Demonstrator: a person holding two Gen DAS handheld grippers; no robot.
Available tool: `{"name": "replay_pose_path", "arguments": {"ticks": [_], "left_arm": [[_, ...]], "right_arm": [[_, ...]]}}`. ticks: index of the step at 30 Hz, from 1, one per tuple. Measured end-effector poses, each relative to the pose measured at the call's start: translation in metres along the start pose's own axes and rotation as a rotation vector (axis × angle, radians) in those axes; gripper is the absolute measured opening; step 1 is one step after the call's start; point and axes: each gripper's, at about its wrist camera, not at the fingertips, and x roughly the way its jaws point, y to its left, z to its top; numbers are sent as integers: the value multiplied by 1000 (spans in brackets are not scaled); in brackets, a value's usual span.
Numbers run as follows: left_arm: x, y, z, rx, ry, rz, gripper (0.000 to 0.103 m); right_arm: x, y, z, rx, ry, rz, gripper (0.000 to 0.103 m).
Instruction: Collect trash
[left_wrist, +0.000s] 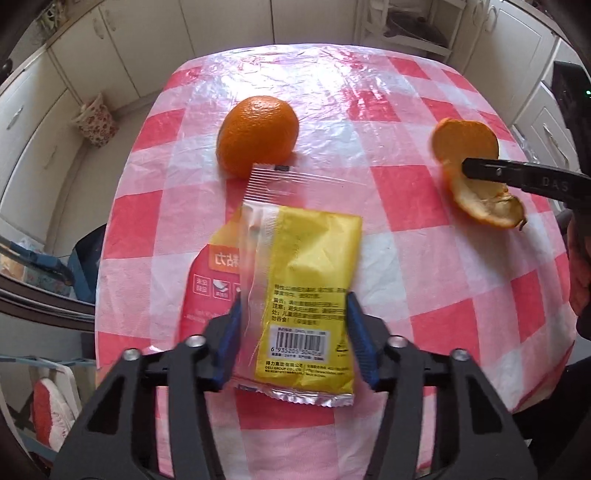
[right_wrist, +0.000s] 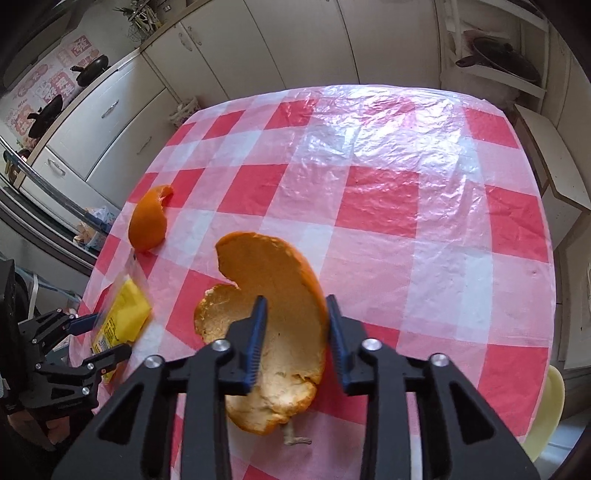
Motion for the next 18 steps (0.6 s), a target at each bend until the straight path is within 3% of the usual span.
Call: {"name": "replay_pose_path", "arguments": {"ticks": [1, 4, 11, 12, 13, 15, 17, 18], "left_arm": [[-1, 0, -1, 2, -2, -5, 28], [-7, 10, -1, -39, -4, -40, 12], [-22, 62, -3, -225, -41, -88, 10], [-23, 64, -4, -231, -40, -92, 10], [-23, 65, -4, -233, -41, -87, 10], [-23, 66, -3, -232, -42, -81, 10], [-19, 61, -1, -219, -33, -78, 10], [-18, 58, 0, -210, -29, -84, 10]], "right_arm": [[-1, 2, -2, -7, 7, 11, 12], [-8, 8, -7, -41, 19, 33, 9], [-10, 29, -24, -169, 116, 64, 10], [-8, 29, -25, -172, 119, 54, 12], [-5, 29, -26, -165, 118, 46, 21], [0, 28, -26, -159, 106, 43, 27], [1, 29, -25, -145, 91, 54, 25], [-1, 31, -24, -151, 78, 54, 18]]}}
